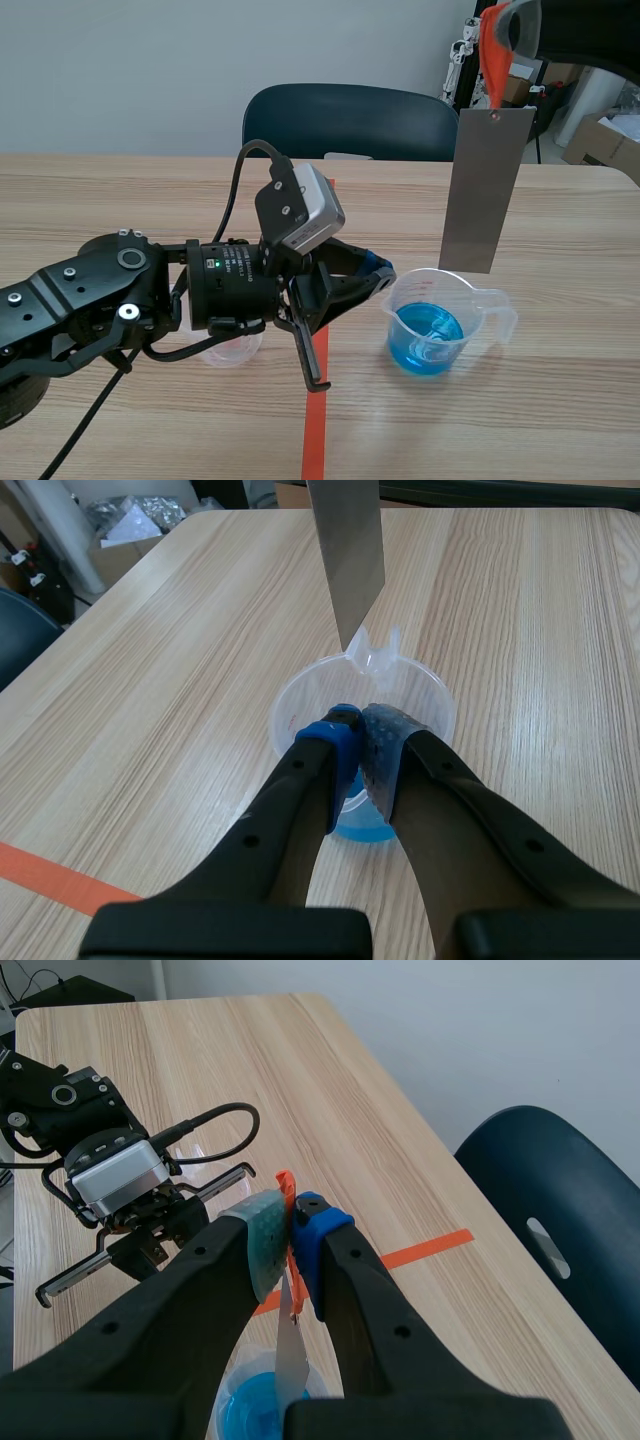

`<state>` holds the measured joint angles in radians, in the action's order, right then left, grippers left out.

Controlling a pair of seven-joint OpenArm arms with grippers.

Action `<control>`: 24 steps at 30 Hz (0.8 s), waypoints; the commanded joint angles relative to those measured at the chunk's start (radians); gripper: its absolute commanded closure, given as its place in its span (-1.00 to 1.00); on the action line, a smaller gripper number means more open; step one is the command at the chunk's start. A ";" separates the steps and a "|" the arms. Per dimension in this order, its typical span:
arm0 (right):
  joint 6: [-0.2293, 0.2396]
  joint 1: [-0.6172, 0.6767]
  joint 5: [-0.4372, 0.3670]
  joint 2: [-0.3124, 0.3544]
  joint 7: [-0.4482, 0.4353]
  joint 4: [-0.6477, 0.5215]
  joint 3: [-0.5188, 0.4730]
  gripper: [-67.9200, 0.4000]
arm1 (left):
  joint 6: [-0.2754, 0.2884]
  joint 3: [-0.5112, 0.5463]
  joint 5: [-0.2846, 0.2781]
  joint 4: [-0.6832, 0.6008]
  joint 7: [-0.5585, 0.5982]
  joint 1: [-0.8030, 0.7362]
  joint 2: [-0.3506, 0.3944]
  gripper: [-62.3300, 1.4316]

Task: Do the redox reaction experiment. move the plate over the blue solution

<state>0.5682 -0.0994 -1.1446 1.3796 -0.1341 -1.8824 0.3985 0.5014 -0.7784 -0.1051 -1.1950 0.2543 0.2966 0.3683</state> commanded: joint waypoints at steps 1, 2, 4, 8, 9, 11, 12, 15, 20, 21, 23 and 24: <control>-0.003 -0.011 -0.011 0.005 -0.019 -0.002 -0.006 0.98 | -0.001 0.004 -0.011 -0.012 0.010 0.009 -0.011 0.87; -0.003 -0.011 -0.011 0.005 -0.019 -0.002 -0.006 0.98 | -0.001 0.004 -0.011 -0.012 0.010 0.009 -0.011 0.87; -0.003 -0.011 -0.011 0.005 -0.019 -0.002 -0.006 0.98 | -0.001 0.004 -0.010 -0.012 0.010 0.009 -0.011 0.87; -0.003 -0.011 -0.011 0.005 -0.019 -0.002 -0.006 0.98 | -0.005 0.004 -0.010 -0.012 0.010 0.009 -0.011 0.87; -0.003 -0.011 -0.011 0.005 -0.019 -0.002 -0.006 0.98 | -0.009 0.004 -0.010 -0.012 0.010 0.009 -0.011 0.87; -0.003 -0.011 -0.011 0.005 -0.019 -0.002 -0.006 0.98 | -0.009 0.004 -0.010 -0.012 0.010 0.009 -0.011 0.87; -0.003 -0.011 -0.011 0.005 -0.019 -0.002 -0.006 0.98 | -0.009 0.004 -0.010 -0.012 0.010 0.009 -0.011 0.87; -0.003 -0.011 -0.011 0.005 -0.019 -0.002 -0.006 0.98 | -0.009 0.004 -0.010 -0.012 0.010 0.009 -0.011 0.87; -0.003 -0.011 -0.011 0.005 -0.019 -0.002 -0.006 0.98 | -0.009 0.004 -0.010 -0.012 0.010 0.009 -0.011 0.87; -0.003 -0.011 -0.011 0.005 -0.019 -0.002 -0.006 0.98 | -0.009 0.004 -0.010 -0.012 0.010 0.009 -0.011 0.87; -0.003 -0.011 -0.011 0.005 -0.019 -0.002 -0.006 0.98 | -0.009 0.004 -0.010 -0.012 0.010 0.009 -0.011 0.87; -0.003 -0.011 -0.011 0.005 -0.019 -0.002 -0.006 0.98 | -0.009 0.004 -0.010 -0.012 0.010 0.009 -0.011 0.87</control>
<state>0.5682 -0.0994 -1.1446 1.3796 -0.1341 -1.8824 0.3985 0.4984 -0.7784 -0.1051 -1.1950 0.2543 0.2966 0.3683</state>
